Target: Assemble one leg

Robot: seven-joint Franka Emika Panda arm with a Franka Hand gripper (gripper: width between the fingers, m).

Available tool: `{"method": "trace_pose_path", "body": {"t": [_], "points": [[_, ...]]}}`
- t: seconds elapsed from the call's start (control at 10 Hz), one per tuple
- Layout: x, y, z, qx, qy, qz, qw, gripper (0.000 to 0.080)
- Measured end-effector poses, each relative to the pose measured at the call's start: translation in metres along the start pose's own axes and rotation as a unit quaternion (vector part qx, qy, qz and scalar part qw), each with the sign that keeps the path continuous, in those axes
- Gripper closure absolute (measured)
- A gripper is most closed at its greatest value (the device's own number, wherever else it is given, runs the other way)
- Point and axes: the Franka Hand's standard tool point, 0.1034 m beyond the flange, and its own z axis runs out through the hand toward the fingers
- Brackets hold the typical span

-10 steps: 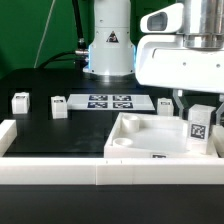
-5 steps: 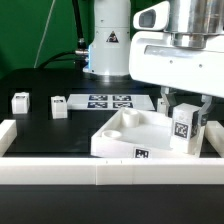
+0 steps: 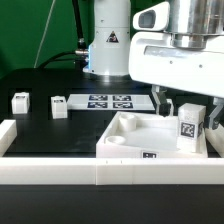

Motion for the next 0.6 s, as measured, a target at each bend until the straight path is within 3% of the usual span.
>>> {"method": "trace_pose_path", "body": {"t": [0.6], "points": [[0.0,0.0,0.0,0.0,0.0,0.0,1.0,0.015]]}}
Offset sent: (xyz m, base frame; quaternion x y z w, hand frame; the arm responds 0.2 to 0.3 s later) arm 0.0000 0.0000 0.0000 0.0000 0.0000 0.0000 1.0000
